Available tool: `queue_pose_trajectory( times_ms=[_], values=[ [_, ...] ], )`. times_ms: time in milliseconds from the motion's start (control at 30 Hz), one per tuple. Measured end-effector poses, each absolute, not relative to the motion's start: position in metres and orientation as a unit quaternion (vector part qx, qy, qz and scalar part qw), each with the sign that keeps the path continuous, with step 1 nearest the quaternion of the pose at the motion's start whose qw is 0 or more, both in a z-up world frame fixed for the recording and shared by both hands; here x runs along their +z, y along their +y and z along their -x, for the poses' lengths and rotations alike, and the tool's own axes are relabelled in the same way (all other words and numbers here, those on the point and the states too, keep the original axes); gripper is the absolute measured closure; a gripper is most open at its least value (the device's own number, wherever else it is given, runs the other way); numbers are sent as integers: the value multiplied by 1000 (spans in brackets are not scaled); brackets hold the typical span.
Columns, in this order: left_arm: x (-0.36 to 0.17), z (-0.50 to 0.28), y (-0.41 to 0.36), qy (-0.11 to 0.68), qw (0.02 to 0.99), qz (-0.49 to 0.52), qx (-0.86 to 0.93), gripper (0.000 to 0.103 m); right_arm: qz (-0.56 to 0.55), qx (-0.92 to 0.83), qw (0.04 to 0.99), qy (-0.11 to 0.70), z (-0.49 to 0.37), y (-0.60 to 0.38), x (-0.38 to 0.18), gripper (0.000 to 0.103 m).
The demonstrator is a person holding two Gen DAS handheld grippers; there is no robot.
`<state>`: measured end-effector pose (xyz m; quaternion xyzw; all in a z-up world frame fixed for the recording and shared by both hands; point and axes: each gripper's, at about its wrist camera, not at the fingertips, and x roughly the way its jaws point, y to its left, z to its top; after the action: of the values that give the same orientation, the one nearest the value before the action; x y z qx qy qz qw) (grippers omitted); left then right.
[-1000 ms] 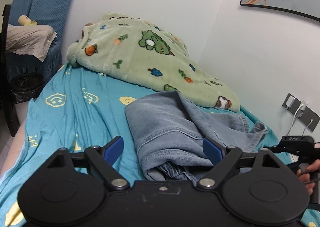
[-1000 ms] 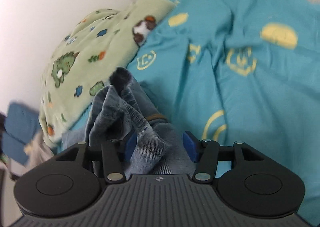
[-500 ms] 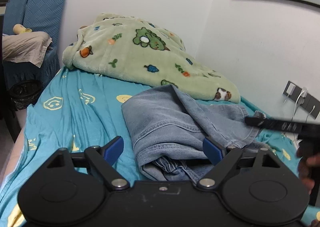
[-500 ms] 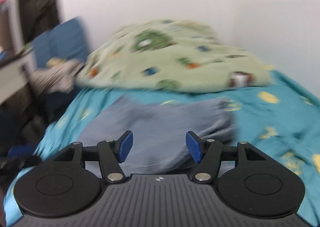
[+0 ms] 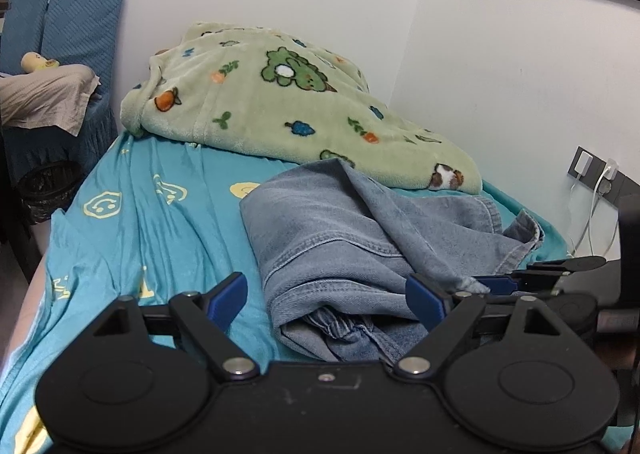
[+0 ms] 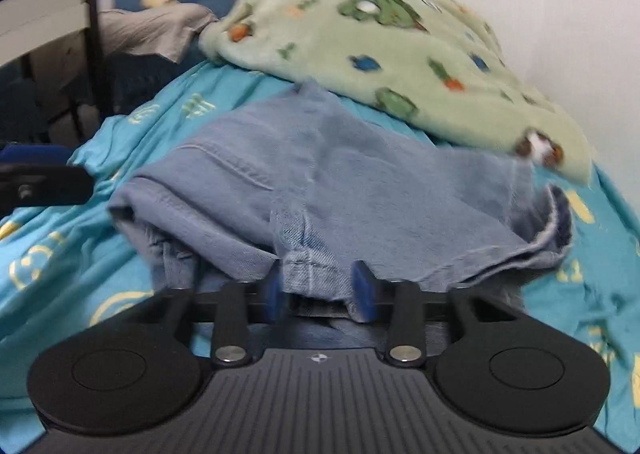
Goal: Fold clothes
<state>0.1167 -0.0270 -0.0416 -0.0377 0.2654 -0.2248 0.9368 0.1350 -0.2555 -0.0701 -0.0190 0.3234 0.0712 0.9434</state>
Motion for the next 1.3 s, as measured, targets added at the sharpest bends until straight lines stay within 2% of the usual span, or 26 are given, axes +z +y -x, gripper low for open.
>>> queue_pose_trajectory(
  times_ms=[200, 367, 467, 800, 900, 933, 967, 1000, 1167, 1300],
  values=[
    [-41, -118, -25, 263, 939, 42, -216, 18, -112, 61, 951, 280, -138, -290, -37, 77],
    [-43, -121, -24, 265, 938, 53, -215, 18, -145, 17, 966, 215, -161, -325, 12, 78],
    [-45, -123, -24, 270, 936, 56, -216, 18, -147, -31, 967, 206, -194, -351, 19, 80],
    [-49, -136, -12, 271, 930, 104, -226, 16, -202, -84, 928, 301, -269, -417, -79, 80],
    [-52, -140, -13, 271, 929, 105, -228, 16, -218, -80, 920, 317, -266, -420, -93, 74],
    [-54, -142, -15, 274, 929, 100, -227, 16, -230, -77, 918, 313, -262, -423, -93, 65],
    [-55, -143, -16, 278, 929, 98, -226, 16, -242, -75, 917, 308, -256, -426, -91, 49],
    [-56, -143, -18, 282, 927, 98, -226, 16, -254, -73, 916, 301, -248, -430, -88, 44],
    [-55, -136, -20, 282, 928, 92, -226, 16, -345, -58, 896, 275, -194, -442, -73, 39],
    [-51, -129, -17, 279, 928, 98, -225, 16, -431, -88, 846, 302, -157, -445, -79, 36]
  ],
)
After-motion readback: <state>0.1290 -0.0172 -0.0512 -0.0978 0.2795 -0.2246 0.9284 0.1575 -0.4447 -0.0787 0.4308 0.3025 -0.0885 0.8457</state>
